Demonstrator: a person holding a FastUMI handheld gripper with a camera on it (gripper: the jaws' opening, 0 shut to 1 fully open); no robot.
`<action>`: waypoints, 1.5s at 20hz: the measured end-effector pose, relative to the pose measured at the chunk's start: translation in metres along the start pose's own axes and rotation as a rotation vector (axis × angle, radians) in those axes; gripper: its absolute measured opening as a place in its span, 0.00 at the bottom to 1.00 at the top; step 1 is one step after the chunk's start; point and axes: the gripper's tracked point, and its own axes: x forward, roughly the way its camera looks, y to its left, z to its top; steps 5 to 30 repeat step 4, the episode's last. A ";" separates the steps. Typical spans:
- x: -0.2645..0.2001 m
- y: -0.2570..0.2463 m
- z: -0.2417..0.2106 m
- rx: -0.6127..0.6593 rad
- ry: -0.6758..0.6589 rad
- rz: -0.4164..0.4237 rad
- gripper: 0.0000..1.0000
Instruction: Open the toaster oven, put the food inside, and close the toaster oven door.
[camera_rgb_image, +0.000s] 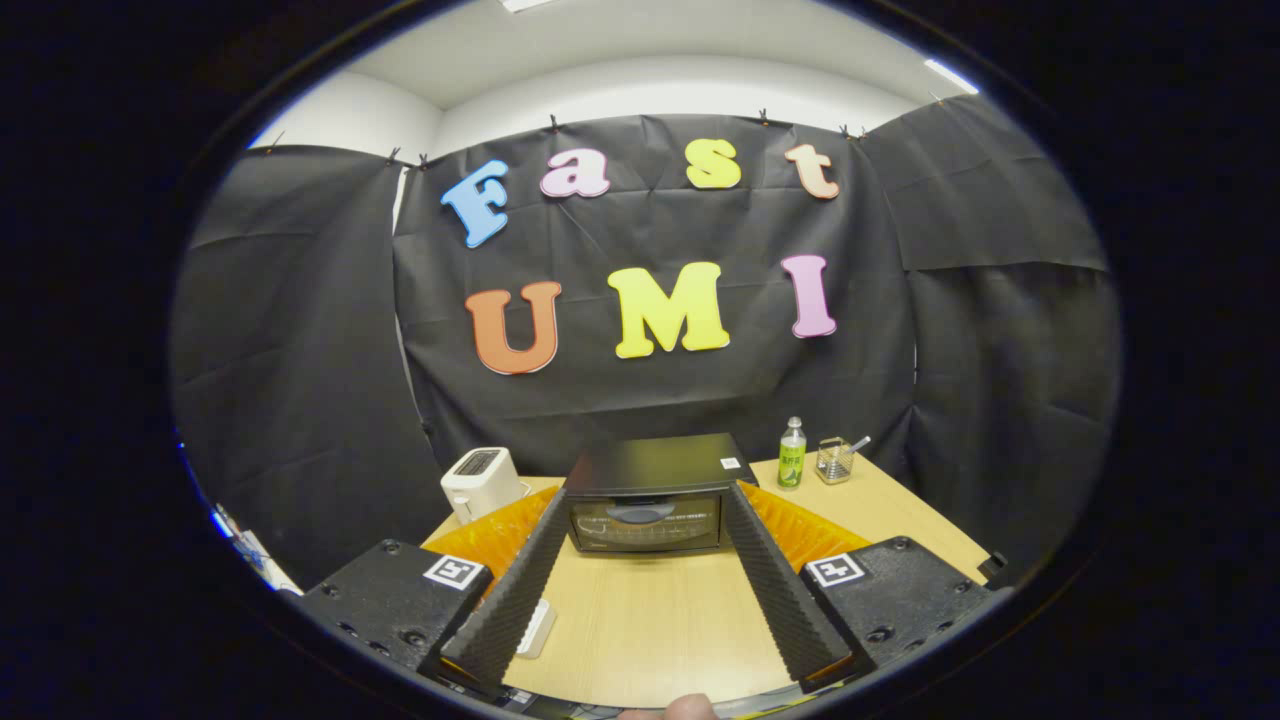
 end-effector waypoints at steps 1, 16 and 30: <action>-0.001 0.000 0.000 -0.001 0.001 -0.001 1.00; 0.001 0.000 0.002 0.000 -0.003 0.000 1.00; 0.001 0.000 0.002 0.000 -0.003 0.000 1.00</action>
